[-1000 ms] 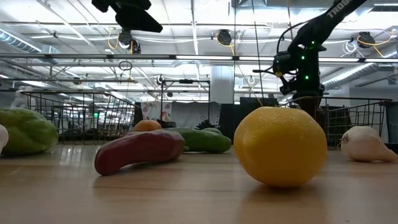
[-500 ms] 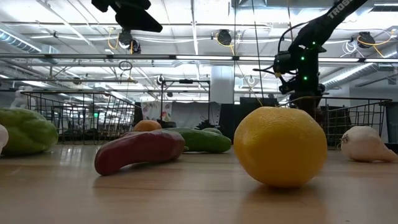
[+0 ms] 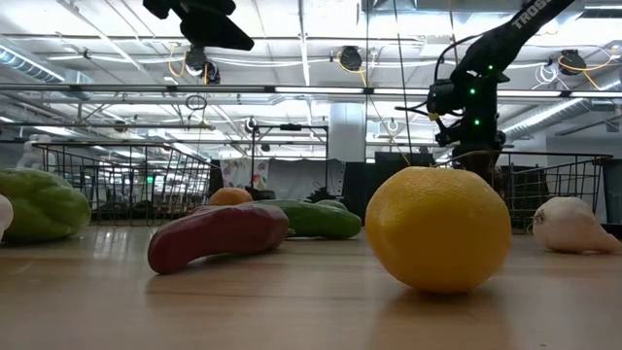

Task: Sort produce into baskets
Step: Put the left red apple into the right wire basket

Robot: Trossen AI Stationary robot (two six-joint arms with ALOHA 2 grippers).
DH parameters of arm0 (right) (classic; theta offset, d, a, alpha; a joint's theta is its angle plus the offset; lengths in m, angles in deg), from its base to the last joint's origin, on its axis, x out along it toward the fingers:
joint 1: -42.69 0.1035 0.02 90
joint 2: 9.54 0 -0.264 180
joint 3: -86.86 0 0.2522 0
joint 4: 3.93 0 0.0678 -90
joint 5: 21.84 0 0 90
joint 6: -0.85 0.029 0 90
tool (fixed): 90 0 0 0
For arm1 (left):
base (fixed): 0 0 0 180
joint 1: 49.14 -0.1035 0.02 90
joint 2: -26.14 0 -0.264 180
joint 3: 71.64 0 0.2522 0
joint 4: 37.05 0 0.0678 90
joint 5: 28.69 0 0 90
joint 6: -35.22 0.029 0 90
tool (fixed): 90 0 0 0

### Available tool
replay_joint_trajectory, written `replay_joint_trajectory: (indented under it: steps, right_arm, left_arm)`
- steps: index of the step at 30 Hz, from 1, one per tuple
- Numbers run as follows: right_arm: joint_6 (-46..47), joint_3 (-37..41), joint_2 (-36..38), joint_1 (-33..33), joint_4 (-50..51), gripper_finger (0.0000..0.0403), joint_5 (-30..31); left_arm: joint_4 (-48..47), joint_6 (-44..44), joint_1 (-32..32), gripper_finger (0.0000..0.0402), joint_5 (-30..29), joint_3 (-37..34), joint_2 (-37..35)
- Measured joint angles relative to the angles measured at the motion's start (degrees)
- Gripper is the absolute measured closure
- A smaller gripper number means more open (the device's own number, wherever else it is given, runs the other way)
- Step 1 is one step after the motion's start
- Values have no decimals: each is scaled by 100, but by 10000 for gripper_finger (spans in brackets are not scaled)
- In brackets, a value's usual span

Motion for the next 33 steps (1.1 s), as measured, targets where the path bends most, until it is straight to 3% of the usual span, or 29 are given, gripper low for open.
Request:
replay_joint_trajectory:
  steps: [16,33]
  right_arm:
    - [-324,7,-102,-72,-13,57,-149]
    - [-376,547,-129,-98,-765,57,-128]
  left_arm:
    - [-2,-12,0,41,2,-2,0]
    - [-3,-8,0,41,0,-2,0]
